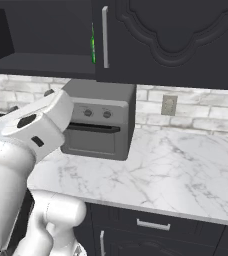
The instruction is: Open the cabinet directly in front. Then move the beer and the cup to the dining counter with the candle on it.
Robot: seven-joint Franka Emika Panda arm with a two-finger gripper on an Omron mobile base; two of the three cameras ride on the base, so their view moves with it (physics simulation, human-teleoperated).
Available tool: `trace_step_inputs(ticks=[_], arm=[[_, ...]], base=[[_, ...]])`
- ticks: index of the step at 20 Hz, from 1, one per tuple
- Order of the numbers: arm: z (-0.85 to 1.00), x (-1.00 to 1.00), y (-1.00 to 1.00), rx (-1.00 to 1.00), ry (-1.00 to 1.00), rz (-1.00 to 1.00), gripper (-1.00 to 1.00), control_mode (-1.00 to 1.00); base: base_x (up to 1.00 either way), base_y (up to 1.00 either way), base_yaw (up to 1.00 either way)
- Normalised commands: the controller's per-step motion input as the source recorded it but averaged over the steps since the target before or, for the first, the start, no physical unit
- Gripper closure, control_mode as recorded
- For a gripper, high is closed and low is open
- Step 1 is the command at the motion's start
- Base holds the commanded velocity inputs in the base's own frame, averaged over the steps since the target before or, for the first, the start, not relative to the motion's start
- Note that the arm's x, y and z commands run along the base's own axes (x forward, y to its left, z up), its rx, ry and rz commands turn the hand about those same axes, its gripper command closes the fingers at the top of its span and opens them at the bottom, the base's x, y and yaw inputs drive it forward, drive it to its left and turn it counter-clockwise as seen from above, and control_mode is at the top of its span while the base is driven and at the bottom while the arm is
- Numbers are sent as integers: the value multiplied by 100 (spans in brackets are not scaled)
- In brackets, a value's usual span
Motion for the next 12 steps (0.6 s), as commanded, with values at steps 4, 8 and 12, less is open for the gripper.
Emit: trace_step_inputs(ticks=[4,8,12], arm=[[0,0,0,7,-21,-40,-100,-100],[0,0,0,0,-9,-17,-100,-100],[0,11,0,0,0,0,-100,-100]], base=[[0,0,0],[0,0,0],[0,0,0]])
